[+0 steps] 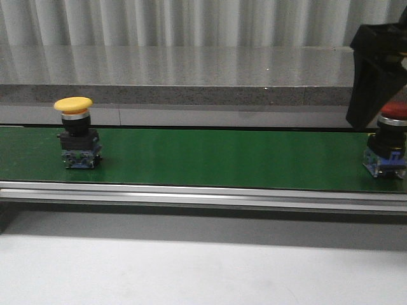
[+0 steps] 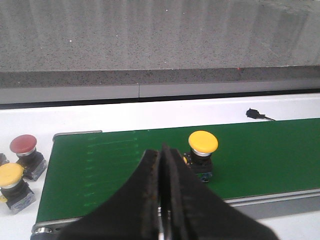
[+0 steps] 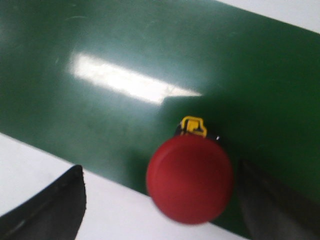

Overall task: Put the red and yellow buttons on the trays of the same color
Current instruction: 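Grasp the red button at the belt's end with the right gripper, then carry the red button into the red tray and open the right gripper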

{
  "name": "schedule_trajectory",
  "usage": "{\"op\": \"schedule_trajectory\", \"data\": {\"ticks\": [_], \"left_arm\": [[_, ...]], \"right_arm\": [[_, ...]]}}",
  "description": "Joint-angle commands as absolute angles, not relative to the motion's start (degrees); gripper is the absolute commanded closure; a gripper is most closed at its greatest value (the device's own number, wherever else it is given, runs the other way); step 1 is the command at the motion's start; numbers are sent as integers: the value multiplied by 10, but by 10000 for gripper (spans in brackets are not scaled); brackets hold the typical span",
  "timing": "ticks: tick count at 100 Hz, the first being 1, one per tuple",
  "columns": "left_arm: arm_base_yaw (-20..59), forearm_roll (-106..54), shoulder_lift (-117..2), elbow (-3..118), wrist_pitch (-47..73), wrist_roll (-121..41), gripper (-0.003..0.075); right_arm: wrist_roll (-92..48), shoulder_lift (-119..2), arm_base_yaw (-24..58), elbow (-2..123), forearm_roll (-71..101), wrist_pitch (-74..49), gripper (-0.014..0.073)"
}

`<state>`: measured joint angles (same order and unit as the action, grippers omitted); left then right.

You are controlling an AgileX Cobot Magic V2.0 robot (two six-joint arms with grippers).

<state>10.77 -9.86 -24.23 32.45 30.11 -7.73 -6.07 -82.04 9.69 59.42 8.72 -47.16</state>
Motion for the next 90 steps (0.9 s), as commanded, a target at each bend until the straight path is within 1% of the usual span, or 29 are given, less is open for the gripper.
{"op": "schedule_trajectory", "data": {"ticks": [1, 8, 10, 12, 14, 15, 17, 22, 29, 33, 40, 47, 74, 90], "left_arm": [[113, -108, -245, 340, 263, -79, 741], [113, -108, -245, 340, 263, -79, 741], [113, -108, -245, 340, 263, -79, 741], [113, -108, -245, 340, 263, -79, 741], [113, -108, -245, 340, 263, -79, 741], [113, -108, -245, 340, 263, -79, 741], [113, -108, -245, 340, 263, -79, 741], [113, -108, -245, 340, 263, -79, 741], [113, -108, -245, 340, 263, -79, 741], [113, -108, -245, 340, 263, -79, 741], [113, -108, -245, 340, 263, -79, 741], [113, -108, -245, 340, 263, -79, 741], [113, -108, -245, 340, 263, -79, 741], [113, -108, -245, 340, 263, -79, 741]], "right_arm": [[-57, -823, 79, 613, 76, -434, 28], [-57, -835, 67, 613, 76, -430, 124], [-57, -838, 65, 613, 76, -430, 165], [-57, -840, 62, 613, 76, -430, 224], [-56, -842, 61, 613, 76, -430, 256], [-54, -841, 60, 613, 76, -430, 286], [-53, -841, 60, 613, 76, -428, 317], [-52, -841, 59, 613, 76, -424, 427], [-48, -837, 55, 614, 76, -421, 510], [-46, -832, 51, 614, 76, -421, 524], [-42, -821, 30, 619, 75, -425, 523], [-42, -810, -6, 633, 74, -433, 523], [-40, -807, -175, 717, 74, -414, 523], [20, -839, -264, 739, 74, -406, 523]]}}
